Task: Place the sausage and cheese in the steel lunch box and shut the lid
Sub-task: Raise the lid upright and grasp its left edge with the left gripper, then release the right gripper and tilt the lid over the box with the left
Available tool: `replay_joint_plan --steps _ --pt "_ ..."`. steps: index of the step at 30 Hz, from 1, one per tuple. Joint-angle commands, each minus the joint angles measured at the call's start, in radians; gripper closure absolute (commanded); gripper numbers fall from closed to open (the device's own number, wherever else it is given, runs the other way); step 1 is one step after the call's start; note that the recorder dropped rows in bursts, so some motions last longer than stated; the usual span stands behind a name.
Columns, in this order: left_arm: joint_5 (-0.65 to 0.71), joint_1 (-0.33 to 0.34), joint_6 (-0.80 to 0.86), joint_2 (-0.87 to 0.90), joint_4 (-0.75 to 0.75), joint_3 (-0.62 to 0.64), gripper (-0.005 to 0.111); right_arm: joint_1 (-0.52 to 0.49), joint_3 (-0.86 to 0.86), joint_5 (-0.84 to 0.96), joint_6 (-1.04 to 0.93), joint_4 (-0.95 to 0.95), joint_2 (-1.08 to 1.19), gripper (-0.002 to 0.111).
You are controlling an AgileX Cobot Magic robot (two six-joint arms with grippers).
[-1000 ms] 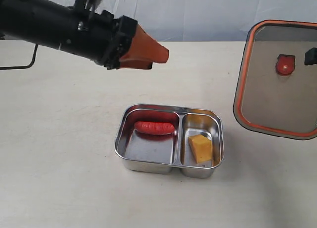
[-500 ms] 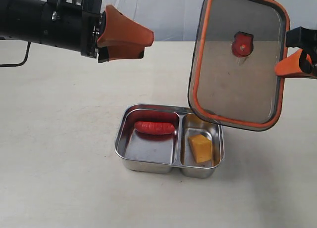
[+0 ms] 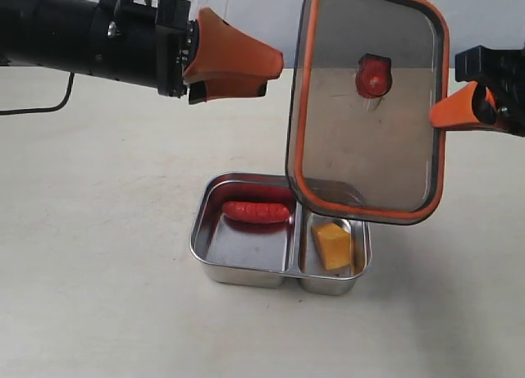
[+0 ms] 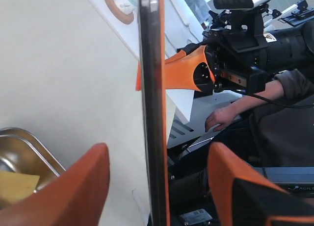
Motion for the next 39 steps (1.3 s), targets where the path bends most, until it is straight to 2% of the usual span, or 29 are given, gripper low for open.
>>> replay_joint_plan --steps 1,12,16,23,26,31,32,39 --pt "0.010 -0.007 0.015 0.000 -0.037 0.002 0.050 0.008 -0.001 -0.002 -0.010 0.009 -0.009 0.109" --pt "0.010 -0.007 0.020 0.000 -0.071 0.002 0.050 0.035 -0.001 -0.029 -0.013 0.009 -0.009 0.109" --pt "0.010 -0.058 0.053 0.000 -0.071 0.002 0.050 0.066 -0.001 -0.033 -0.025 0.009 -0.009 0.109" --pt "-0.121 -0.128 0.064 0.001 -0.075 0.002 0.051 0.065 -0.001 -0.022 -0.032 0.017 -0.009 0.109" --pt "-0.161 -0.136 0.052 0.001 -0.075 0.002 0.060 0.065 -0.001 -0.018 -0.032 0.018 -0.009 0.109" --pt "-0.207 -0.136 0.056 0.001 -0.075 0.002 0.104 0.065 -0.001 -0.018 -0.036 0.022 -0.009 0.109" --pt "-0.209 -0.136 0.067 0.001 -0.075 0.002 0.106 0.065 -0.001 -0.018 -0.037 0.022 -0.009 0.109" --pt "-0.216 -0.135 0.089 0.001 -0.075 0.002 0.106 0.065 -0.001 -0.018 -0.037 0.020 -0.009 0.109"
